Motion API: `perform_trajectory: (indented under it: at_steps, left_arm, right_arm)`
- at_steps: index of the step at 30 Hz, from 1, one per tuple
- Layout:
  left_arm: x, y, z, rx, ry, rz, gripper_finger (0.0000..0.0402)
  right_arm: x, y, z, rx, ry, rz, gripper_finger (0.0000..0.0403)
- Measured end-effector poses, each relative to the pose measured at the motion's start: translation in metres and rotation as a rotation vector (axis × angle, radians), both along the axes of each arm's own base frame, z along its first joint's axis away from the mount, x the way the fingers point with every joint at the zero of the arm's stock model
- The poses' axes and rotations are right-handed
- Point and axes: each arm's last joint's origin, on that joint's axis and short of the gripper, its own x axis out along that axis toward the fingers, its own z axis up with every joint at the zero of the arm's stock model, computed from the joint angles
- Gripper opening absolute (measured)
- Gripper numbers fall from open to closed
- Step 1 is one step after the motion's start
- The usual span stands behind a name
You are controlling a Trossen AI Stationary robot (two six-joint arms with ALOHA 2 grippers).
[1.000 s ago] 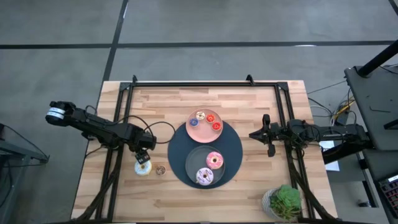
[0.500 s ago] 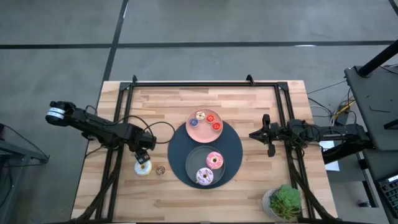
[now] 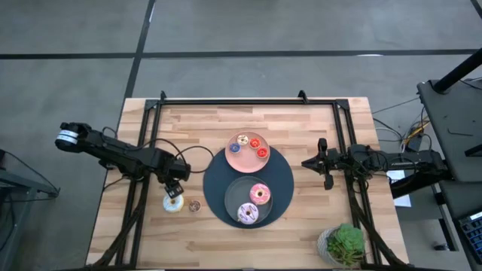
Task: Pick & Place donuts
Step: Put the small green donut on the pink plate
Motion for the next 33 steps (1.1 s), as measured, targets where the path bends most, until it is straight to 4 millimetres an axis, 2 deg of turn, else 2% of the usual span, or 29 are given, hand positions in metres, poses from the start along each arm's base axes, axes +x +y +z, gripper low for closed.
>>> perform_trajectory:
  at_steps: [6,12,23,33]
  left_arm:
    - [0.007,0.001,0.012,-0.004,-0.034,0.000,0.0190]
    - [0.025,0.006,0.026,0.007,-0.074,-0.019,0.0190]
    - [0.079,0.025,0.045,0.043,-0.102,-0.137,0.0190]
    - [0.139,0.051,0.060,0.072,-0.150,-0.220,0.0190]
  right_arm:
    - [0.000,0.000,0.000,0.000,0.000,0.000,0.0029]
    - [0.000,0.000,0.000,0.000,0.000,0.000,0.0029]
    - [0.000,0.000,0.000,0.000,0.000,0.000,0.0029]
    - [0.000,0.000,0.000,0.000,0.000,0.000,0.0029]
